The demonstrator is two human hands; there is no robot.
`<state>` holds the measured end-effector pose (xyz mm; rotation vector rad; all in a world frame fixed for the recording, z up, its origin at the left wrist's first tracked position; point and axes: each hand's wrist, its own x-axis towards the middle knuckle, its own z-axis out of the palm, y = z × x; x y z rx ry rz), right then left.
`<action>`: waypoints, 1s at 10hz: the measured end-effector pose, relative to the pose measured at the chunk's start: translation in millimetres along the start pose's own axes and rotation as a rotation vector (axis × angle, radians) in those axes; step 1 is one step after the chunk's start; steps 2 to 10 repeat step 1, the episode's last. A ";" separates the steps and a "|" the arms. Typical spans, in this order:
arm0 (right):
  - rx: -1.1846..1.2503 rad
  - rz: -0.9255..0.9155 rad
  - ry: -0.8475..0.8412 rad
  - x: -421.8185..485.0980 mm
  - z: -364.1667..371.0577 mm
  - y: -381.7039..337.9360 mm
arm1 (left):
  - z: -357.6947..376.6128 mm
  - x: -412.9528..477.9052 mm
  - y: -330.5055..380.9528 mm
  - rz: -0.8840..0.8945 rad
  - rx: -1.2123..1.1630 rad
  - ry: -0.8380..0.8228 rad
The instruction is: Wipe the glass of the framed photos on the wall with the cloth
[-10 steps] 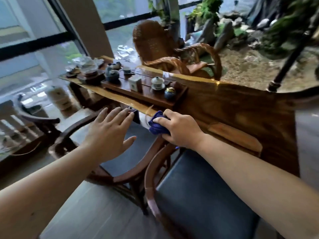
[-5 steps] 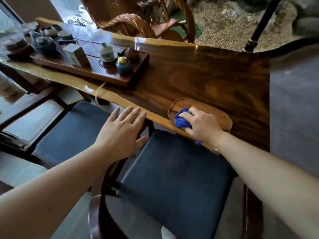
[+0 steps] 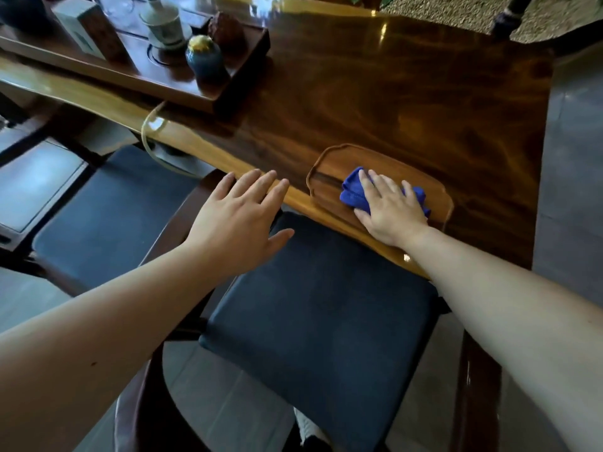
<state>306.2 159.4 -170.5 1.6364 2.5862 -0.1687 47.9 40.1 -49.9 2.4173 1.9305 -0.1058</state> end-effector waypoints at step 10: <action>0.016 0.004 -0.070 -1.1 -10.7 -1.5 | -4.7 -4.6 -4.1 -0.023 0.025 -0.015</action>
